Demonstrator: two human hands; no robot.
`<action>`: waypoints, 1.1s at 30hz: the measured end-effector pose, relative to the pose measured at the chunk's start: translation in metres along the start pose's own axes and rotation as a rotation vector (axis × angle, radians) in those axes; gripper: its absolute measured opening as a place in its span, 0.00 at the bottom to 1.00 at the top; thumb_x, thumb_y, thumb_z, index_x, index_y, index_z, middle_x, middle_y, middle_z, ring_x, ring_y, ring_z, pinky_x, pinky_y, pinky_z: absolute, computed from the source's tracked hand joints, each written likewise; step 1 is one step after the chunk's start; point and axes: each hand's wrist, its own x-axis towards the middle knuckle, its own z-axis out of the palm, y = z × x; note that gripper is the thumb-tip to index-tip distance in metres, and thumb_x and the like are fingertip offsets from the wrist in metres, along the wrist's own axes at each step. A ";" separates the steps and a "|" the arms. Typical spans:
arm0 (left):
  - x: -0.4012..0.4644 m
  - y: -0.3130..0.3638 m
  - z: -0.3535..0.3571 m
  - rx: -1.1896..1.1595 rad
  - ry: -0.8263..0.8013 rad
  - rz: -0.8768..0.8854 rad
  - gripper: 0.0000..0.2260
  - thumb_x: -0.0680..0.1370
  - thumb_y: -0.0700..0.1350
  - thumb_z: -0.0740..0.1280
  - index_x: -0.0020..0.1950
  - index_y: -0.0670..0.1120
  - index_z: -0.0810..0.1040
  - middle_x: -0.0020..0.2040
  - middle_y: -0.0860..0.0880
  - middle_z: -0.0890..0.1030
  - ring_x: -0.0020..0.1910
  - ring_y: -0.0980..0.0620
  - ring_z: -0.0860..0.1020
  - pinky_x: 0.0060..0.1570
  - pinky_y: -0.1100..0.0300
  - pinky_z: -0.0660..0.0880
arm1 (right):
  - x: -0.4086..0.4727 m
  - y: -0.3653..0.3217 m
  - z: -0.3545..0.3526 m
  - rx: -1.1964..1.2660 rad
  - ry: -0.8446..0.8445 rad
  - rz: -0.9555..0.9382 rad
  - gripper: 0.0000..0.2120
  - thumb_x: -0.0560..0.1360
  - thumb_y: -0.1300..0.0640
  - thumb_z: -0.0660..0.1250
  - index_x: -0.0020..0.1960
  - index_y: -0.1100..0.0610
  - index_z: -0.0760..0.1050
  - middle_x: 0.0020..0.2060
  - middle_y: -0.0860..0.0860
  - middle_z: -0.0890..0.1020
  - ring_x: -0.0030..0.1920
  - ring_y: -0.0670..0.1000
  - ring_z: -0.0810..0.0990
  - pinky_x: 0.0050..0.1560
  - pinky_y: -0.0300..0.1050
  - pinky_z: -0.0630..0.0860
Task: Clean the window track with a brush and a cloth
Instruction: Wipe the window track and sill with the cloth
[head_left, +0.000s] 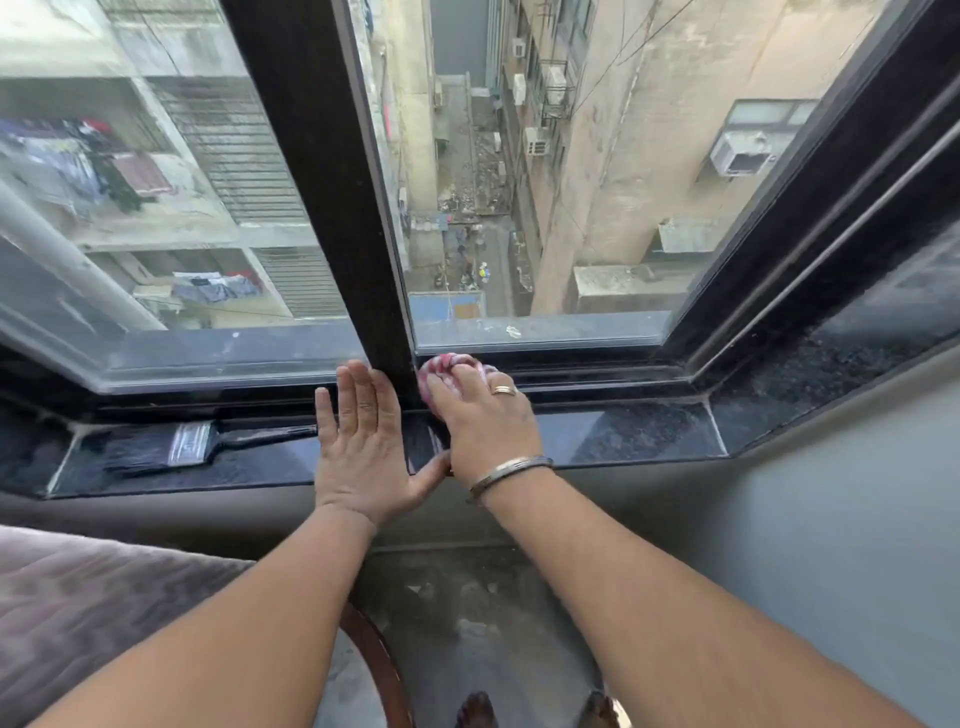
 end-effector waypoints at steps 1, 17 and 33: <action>0.000 0.001 0.001 0.002 0.002 0.005 0.53 0.70 0.73 0.52 0.77 0.37 0.34 0.78 0.36 0.34 0.78 0.40 0.32 0.76 0.36 0.40 | -0.004 0.009 -0.001 -0.037 0.030 0.006 0.25 0.70 0.56 0.67 0.67 0.48 0.71 0.59 0.53 0.76 0.57 0.59 0.75 0.57 0.53 0.73; -0.002 0.008 0.002 0.006 -0.003 -0.002 0.54 0.69 0.74 0.52 0.78 0.39 0.32 0.78 0.40 0.29 0.79 0.39 0.36 0.76 0.35 0.41 | -0.111 0.144 -0.005 -0.157 0.009 0.626 0.28 0.75 0.66 0.56 0.75 0.55 0.63 0.70 0.61 0.67 0.64 0.67 0.67 0.66 0.59 0.68; -0.045 0.076 -0.034 -0.292 0.168 0.174 0.27 0.78 0.61 0.58 0.69 0.45 0.75 0.65 0.46 0.79 0.64 0.46 0.76 0.62 0.49 0.70 | -0.130 0.112 -0.020 0.520 0.118 -0.201 0.32 0.58 0.74 0.66 0.59 0.56 0.70 0.58 0.56 0.73 0.59 0.52 0.72 0.58 0.50 0.73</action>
